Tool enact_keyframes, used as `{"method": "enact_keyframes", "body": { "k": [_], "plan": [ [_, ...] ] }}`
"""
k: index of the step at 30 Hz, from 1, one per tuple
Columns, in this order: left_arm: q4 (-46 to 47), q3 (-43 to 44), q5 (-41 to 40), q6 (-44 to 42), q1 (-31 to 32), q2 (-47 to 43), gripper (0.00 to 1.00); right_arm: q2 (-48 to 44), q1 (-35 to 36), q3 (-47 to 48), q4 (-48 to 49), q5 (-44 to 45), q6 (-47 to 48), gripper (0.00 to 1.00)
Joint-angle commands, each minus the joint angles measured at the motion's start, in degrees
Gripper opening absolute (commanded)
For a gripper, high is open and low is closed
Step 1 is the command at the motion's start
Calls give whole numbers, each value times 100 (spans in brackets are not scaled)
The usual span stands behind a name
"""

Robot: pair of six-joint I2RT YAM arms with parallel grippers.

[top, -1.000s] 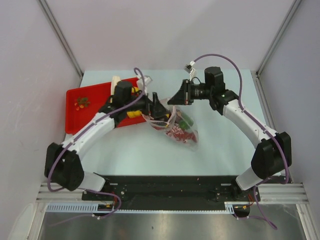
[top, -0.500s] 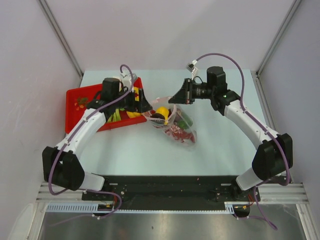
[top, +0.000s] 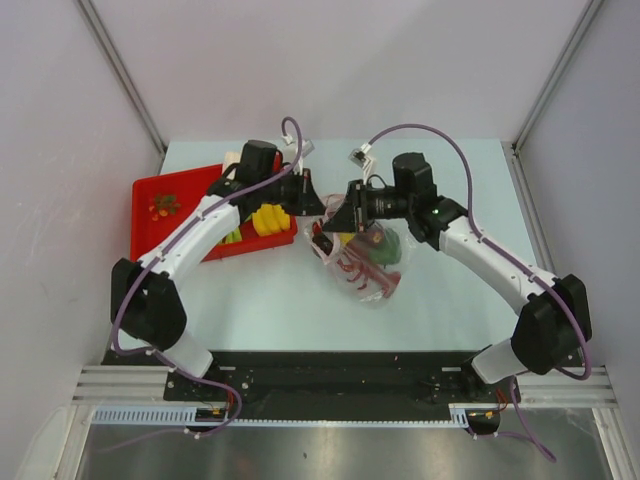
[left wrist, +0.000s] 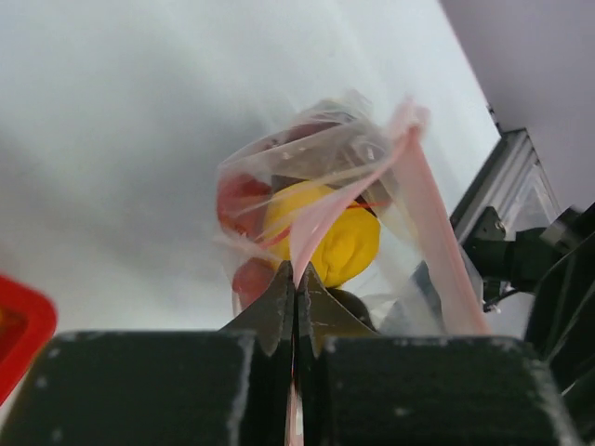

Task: Place the food in the zip-top bag and seal the zipper
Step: Zip the zipper food storage bag at the center of the board.

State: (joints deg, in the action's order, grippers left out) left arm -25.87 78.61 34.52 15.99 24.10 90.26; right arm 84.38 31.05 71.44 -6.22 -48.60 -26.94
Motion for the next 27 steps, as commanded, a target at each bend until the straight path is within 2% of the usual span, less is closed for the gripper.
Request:
{"method": "enact_keyframes", "body": {
  "k": [1, 3, 4, 5, 7, 12, 16, 21, 25, 27],
  "plan": [
    [-146, 497, 975, -306, 192, 132, 0, -176, 287, 28, 569, 385, 215, 21],
    [-138, 463, 1336, -307, 201, 150, 0, -202, 332, 19, 815, 623, 198, 19],
    [-199, 454, 1607, -350, 201, 159, 1, -220, 332, -42, 841, 719, 198, 15],
    [-234, 428, 1723, -351, 209, 150, 3, -264, 340, -77, 859, 912, 180, 6],
    [-305, 340, 1847, -359, 201, 97, 8, -299, 288, -217, 885, 1054, 163, 0],
    [-155, -38, 2032, -360, 192, -324, 9, -387, 165, -359, 657, 1519, 267, 0],
    [-191, -188, 2225, -342, 157, -307, 5, -466, 112, -464, 157, 1721, 505, 0],
    [2, -275, 2436, -123, 130, -237, 6, -563, 130, -772, 253, 1582, 523, 0],
    [257, -364, 2647, 141, 69, -219, 21, -712, 138, -947, 296, 1564, 532, 0],
    [362, -460, 2805, 194, 69, -245, 32, -756, 103, -1035, 349, 1555, 497, 0]
  ]
}}
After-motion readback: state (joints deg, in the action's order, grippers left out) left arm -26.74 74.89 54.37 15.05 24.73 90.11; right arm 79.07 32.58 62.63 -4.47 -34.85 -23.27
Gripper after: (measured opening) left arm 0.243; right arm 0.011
